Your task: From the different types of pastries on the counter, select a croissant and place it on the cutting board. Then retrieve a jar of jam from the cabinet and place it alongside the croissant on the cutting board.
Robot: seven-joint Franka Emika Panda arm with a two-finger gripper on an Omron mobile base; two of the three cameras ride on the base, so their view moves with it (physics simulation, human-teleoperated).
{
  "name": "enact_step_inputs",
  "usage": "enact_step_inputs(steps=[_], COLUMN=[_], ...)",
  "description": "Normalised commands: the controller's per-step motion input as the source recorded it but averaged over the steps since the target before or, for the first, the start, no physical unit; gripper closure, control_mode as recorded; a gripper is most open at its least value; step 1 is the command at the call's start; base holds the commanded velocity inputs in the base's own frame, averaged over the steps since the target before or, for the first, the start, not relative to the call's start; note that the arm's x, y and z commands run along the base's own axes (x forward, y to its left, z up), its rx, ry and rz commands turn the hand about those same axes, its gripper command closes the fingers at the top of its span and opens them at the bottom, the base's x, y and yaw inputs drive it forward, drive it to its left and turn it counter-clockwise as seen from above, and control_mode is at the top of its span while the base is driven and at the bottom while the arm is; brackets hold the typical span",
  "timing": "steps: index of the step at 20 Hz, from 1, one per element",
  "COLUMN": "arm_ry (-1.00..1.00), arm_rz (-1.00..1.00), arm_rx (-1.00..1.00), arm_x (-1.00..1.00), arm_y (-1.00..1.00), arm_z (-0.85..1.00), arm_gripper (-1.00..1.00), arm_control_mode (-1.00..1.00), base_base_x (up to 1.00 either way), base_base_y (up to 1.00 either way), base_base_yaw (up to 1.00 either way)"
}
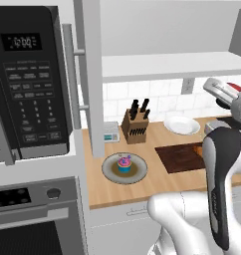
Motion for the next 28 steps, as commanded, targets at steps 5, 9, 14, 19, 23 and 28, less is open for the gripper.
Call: enact_step_inputs(steps=[5,9,14,19,23,28], arm_ry=[0.1,0.12,0.14,0.14,0.24,0.32], arm_rz=[0.0,0.0,0.0,0.0,0.0,0.0], arm_rx=[0.01,0.05,0.16,0.14,0.04,0.0], arm_x=[-0.35,-0.41,-0.46,-0.32,0.06,0.76], arm_y=[0.0,0.0,-0.01,-0.01,0.0,0.0], arm_z=[-0.01,0.0,0.0,-0.01,-0.15,-0.48], arm_gripper=[1.0,1.0,1.0,1.0,1.0,1.0], arm_control_mode=[-1.0,-1.0,-1.0,-1.0,-1.0,-1.0], base_base_x=[0.0,0.0,0.0,0.0,0.0,0.0], base_base_y=[0.0,0.0,0.0,0.0,0.0,0.0], base_base_yaw=[0.0,0.0,0.0,0.0,0.0,0.0])
